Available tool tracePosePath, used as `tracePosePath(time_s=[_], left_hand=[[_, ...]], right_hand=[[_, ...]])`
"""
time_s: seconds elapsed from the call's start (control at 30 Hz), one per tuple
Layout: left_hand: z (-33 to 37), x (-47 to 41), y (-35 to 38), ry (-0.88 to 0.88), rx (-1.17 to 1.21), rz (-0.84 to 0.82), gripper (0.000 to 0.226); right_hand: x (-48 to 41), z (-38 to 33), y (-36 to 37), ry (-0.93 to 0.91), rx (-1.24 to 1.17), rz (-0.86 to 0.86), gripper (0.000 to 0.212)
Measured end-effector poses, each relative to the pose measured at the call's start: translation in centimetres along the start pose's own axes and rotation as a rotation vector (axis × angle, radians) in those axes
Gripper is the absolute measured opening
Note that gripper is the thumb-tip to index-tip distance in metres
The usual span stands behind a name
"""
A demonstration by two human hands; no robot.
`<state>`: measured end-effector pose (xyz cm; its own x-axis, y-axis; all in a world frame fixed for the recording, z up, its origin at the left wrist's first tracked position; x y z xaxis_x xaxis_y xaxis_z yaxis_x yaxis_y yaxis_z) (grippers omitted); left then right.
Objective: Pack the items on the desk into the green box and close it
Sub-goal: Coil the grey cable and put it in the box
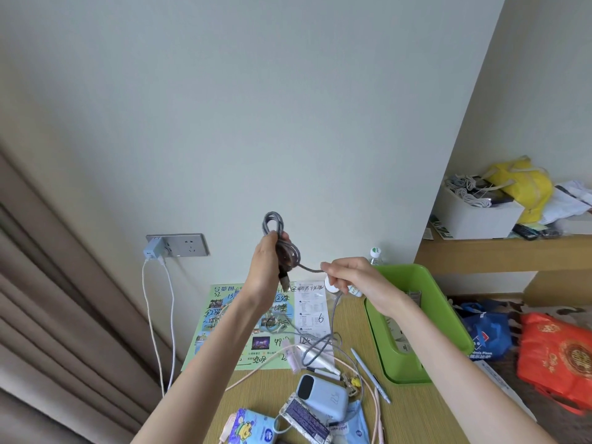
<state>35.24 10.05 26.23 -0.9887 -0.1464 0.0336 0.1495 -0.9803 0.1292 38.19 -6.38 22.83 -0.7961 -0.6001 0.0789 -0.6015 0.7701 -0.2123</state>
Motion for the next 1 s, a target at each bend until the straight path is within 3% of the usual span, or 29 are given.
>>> tracePosePath(time_s=[0.17,0.3,0.5,0.7,0.83,1.0], left_hand=[[0.1,-0.4,-1.9,0.008,0.184,0.042,0.028],[-0.1,-0.6,-3.3,0.006,0.140,0.082,0.029],[0.5,-0.5,-3.4,0.125,-0.359,0.096,0.030],[-0.2,-0.5,-0.3,0.165,-0.598,-0.110,0.026],[-0.9,-0.2,1.4,0.138,-0.619,-0.226,0.028],[-0.9,0.3,2.4,0.092,-0.607,-0.298,0.035]], right_hand=[[-0.5,0.9,-0.4,0.013,-0.059,0.012,0.034],[-0.6,1.3,-0.8,-0.011,-0.113,0.007,0.013],[-0.4,-1.5,-1.0,-0.164,-0.014,0.065,0.012],[-0.9,-5.1,-0.4,-0.289,0.148,0.117,0.009],[-1.3,-6.0,-0.7,-0.304,0.199,0.175,0.004],[-1.9,-6.8,-1.1,-0.296,0.238,0.216,0.016]])
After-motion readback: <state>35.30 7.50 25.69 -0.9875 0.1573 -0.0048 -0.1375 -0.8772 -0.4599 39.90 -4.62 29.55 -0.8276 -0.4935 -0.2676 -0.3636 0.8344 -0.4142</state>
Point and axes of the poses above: each hand's wrist, its own x-axis away from the middle knuckle, its own y-axis out of the palm, z = x × y, the point moved 9 cm from there along -x, towards the middle knuckle, and after that the axes turned 7 degrees about -z, right-handed, at the moved point
